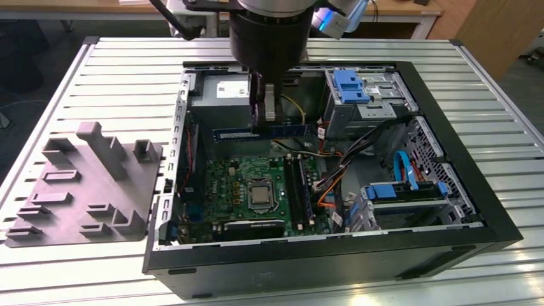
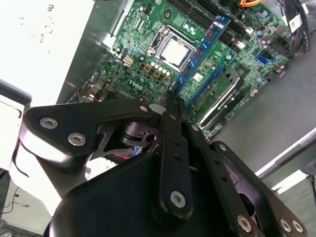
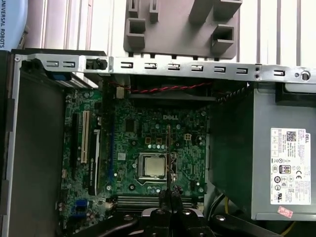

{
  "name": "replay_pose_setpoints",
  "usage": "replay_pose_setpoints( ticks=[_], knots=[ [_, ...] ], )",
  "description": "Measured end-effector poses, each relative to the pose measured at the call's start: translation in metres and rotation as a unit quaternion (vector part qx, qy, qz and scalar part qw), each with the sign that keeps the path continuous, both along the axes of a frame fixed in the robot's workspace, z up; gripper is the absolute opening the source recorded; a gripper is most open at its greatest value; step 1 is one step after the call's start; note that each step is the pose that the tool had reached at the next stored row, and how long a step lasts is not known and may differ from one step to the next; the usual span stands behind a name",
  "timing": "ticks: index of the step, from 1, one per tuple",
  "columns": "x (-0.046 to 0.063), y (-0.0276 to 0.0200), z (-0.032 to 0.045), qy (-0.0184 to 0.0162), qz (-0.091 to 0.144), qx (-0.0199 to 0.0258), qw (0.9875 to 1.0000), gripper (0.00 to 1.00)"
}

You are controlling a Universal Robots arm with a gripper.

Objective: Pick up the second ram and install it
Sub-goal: 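Pick up the second ram and move it above second insertion slot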

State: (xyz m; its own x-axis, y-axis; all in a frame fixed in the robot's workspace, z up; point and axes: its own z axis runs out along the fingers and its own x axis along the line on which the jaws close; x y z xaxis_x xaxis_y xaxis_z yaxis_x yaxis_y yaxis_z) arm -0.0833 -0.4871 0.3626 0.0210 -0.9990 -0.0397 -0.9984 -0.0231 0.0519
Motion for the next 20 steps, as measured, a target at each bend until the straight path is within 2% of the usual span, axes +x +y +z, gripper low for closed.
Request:
replay_pose_setpoints(
  ticks=[11, 20],
  knots=[
    [0.001, 0.0001, -0.0201, 0.0000, 0.000, 0.0000, 1.0000, 0.11],
    [0.008, 0.0001, -0.0262, 0.0000, -0.001, 0.0003, 1.0000, 0.11]
  ],
)
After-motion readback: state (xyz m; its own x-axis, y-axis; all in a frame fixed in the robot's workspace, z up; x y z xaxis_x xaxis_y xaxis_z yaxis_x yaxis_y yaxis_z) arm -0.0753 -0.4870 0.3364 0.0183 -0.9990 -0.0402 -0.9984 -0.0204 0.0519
